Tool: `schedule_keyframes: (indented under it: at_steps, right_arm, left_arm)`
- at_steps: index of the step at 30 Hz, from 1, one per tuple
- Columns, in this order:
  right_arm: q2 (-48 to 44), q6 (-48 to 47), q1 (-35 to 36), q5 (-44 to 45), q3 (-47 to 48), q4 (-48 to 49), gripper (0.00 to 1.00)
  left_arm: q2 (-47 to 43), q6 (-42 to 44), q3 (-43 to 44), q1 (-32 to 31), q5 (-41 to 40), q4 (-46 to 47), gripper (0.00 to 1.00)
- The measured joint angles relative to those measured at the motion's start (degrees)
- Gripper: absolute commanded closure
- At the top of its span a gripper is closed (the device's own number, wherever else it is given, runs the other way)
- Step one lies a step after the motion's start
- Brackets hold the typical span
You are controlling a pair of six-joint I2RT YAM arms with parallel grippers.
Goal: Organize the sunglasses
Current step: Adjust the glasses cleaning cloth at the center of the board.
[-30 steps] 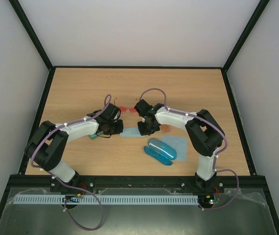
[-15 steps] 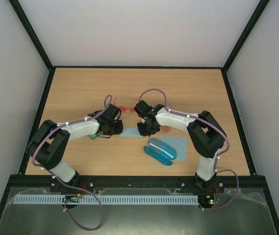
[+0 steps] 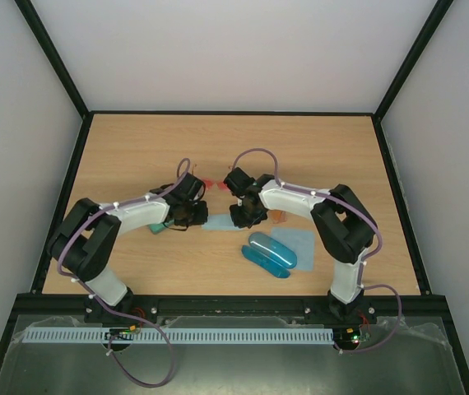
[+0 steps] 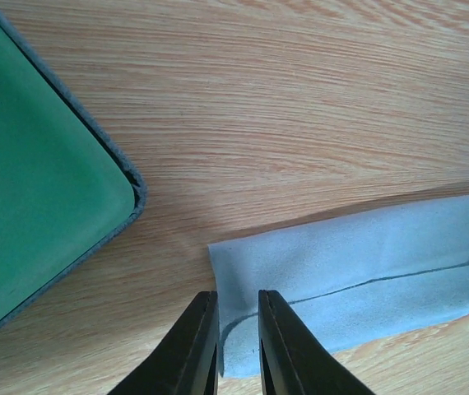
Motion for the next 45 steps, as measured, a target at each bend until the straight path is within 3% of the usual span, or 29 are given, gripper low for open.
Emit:
schedule_keyframes:
  at_steps: [14, 26, 45]
  right_arm:
    - [1.3, 0.0, 0.0, 0.2, 0.3, 0.1, 0.81]
    - [1.7, -0.2, 0.0, 0.4, 1.6, 0.4, 0.96]
    - [1.6, -0.2, 0.0, 0.5, 1.6, 0.4, 0.92]
  left_arm:
    - [1.8, 0.0, 0.0, -0.3, -0.1, 0.0, 0.9]
    - [1.9, 0.0, 0.0, -0.4, -0.4, 0.1, 0.98]
    - [-4.7, -0.8, -1.6, -1.6, -2.1, 0.9, 0.98]
